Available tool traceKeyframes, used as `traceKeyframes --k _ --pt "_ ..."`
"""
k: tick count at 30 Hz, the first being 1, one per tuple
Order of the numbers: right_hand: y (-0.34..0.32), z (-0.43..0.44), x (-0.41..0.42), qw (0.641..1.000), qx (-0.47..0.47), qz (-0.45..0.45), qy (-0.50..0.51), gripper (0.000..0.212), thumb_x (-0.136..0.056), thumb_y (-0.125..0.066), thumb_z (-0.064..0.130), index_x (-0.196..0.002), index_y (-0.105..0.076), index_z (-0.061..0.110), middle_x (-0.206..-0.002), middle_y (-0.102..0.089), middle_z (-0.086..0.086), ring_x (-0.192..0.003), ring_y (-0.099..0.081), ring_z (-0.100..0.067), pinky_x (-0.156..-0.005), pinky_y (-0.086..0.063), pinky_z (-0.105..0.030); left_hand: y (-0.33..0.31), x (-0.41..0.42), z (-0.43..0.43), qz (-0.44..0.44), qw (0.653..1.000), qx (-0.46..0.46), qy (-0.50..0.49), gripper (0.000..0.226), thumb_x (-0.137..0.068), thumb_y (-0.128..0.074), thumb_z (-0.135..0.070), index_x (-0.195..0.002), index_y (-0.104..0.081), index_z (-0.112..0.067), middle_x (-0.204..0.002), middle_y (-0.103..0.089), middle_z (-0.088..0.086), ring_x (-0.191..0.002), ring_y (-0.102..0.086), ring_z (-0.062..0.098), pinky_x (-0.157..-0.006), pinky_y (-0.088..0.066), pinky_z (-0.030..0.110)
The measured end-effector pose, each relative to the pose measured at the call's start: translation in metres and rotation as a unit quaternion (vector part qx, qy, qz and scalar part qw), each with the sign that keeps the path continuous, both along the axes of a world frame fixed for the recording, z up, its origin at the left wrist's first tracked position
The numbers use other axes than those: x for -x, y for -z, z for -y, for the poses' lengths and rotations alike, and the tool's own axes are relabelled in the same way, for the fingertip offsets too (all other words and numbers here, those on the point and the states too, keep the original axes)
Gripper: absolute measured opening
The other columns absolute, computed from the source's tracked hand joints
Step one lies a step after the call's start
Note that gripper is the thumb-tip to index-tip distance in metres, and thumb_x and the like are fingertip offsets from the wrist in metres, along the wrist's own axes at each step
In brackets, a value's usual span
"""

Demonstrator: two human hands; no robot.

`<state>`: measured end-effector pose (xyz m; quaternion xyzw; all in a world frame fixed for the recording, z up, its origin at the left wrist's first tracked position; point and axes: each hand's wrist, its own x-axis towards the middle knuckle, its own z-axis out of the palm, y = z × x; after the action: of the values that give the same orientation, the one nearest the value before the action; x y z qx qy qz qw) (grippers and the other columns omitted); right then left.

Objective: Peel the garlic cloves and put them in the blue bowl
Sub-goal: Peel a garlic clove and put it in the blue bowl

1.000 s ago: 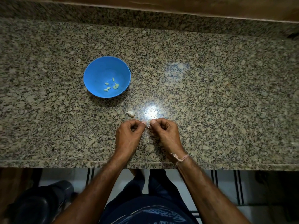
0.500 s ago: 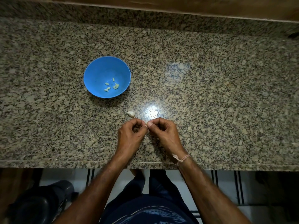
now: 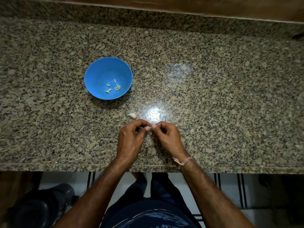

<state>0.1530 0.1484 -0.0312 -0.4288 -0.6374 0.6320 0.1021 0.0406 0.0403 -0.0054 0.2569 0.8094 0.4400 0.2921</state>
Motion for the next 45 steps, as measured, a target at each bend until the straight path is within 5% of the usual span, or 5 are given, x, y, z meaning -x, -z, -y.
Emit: traceKeyframes --k 10,24,31,37,45 --pt "-0.001 0.001 0.000 0.999 -0.023 -0.043 -0.011 0.013 -0.095 -0.070 0.004 -0.105 -0.070 0.012 -0.104 -0.073 0.000 -0.099 -0.070 -0.013 -0.090 -0.058 -0.028 0.008 0.000 -0.005 0.008 0.997 0.051 -0.057 0.008 -0.100 -0.066 -0.022 -0.104 -0.073 -0.020 -0.094 -0.072 -0.012 -0.090 -0.066 -0.001 -0.070 -0.046 0.011" --pt "0.002 0.003 0.005 0.998 -0.010 -0.057 0.028 0.010 -0.093 -0.077 0.016 -0.099 -0.077 0.008 -0.094 -0.078 -0.004 -0.092 -0.075 -0.021 -0.085 -0.063 -0.038 0.008 -0.003 0.004 0.011 0.998 0.037 -0.051 0.006 -0.098 -0.070 -0.030 -0.100 -0.072 -0.024 -0.089 -0.072 -0.014 -0.085 -0.067 -0.001 -0.072 -0.053 0.022" --pt "-0.002 0.002 -0.001 0.997 -0.079 -0.010 0.013 0.028 -0.094 -0.069 0.001 -0.118 -0.074 0.015 -0.123 -0.071 0.007 -0.110 -0.065 0.002 -0.092 -0.055 -0.017 0.016 0.021 0.024 -0.054 0.990 0.071 -0.113 0.007 -0.097 -0.070 -0.017 -0.101 -0.069 -0.024 -0.097 -0.069 -0.010 -0.087 -0.063 0.001 -0.064 -0.042 0.015" --pt "-0.005 0.005 -0.015 0.987 -0.156 0.028 -0.024 0.039 -0.093 -0.071 0.000 -0.129 -0.067 0.014 -0.118 -0.062 0.009 -0.107 -0.058 0.005 -0.092 -0.047 -0.006 0.021 0.005 0.038 -0.119 0.991 0.039 -0.035 0.025 -0.092 -0.075 -0.012 -0.115 -0.064 -0.014 -0.109 -0.053 -0.004 -0.088 -0.058 0.002 -0.070 -0.047 0.002" --pt "0.000 0.009 -0.034 0.984 -0.172 0.050 -0.018 0.043 -0.092 -0.073 0.002 -0.134 -0.065 0.011 -0.119 -0.060 0.005 -0.109 -0.058 0.004 -0.093 -0.046 -0.007 0.038 -0.016 0.002 -0.187 0.976 0.045 0.107 0.052 -0.087 -0.082 -0.016 -0.133 -0.057 -0.015 -0.114 -0.055 0.000 -0.095 -0.058 0.017 -0.072 -0.058 0.039"
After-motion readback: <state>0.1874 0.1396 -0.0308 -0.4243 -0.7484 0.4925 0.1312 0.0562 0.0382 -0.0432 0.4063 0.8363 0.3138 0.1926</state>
